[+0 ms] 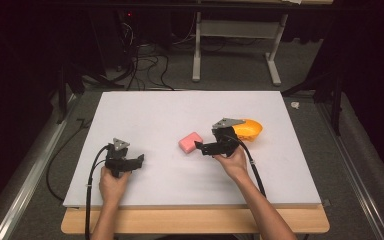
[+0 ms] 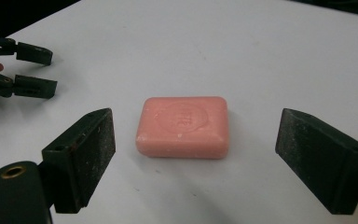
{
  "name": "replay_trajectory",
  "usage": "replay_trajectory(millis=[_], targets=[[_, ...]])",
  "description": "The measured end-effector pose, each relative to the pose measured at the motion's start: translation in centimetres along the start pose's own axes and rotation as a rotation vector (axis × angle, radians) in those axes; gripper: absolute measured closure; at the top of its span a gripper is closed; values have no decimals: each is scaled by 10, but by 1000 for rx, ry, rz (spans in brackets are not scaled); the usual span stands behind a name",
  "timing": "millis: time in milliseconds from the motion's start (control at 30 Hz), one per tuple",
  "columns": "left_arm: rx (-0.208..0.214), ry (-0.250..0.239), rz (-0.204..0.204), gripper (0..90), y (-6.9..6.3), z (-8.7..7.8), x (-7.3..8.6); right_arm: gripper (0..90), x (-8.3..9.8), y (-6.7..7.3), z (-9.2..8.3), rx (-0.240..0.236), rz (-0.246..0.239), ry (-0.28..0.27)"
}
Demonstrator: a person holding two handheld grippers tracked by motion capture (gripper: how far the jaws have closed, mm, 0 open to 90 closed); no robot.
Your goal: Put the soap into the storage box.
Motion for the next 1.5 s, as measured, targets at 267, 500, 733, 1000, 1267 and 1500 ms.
replay_trajectory(millis=[267, 500, 733, 1000, 1267, 1500], targets=[[0, 0, 0, 214, 0, 0, 0, 124, -5, 3, 18, 17, -12, 45], [0, 0, 0, 214, 0, 0, 0, 123, -13, 7, 29, 33, -24, 59], [0, 0, 0, 214, 0, 0, 0, 122, -18, 10, 40, 44, -27, 71], [0, 3, 2, 214, 0, 0, 0, 121, -16, 18, 55, 54, -47, 109], [-1, 3, 2, 214, 0, 0, 0, 120, -8, 22, 66, 68, -51, 144], [-1, 0, 1, 214, 0, 0, 0, 120, -5, 23, 70, 87, -59, 156]])
Point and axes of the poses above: each handheld gripper's, and its own axes: z roughly forward along the jaws, x roughly out of its underside, y roughly to its left, the point moved 7 cm from there along z, roughly forward along the jaws, and after that the axes turned 12 degrees about x, right-handed, at the moved point
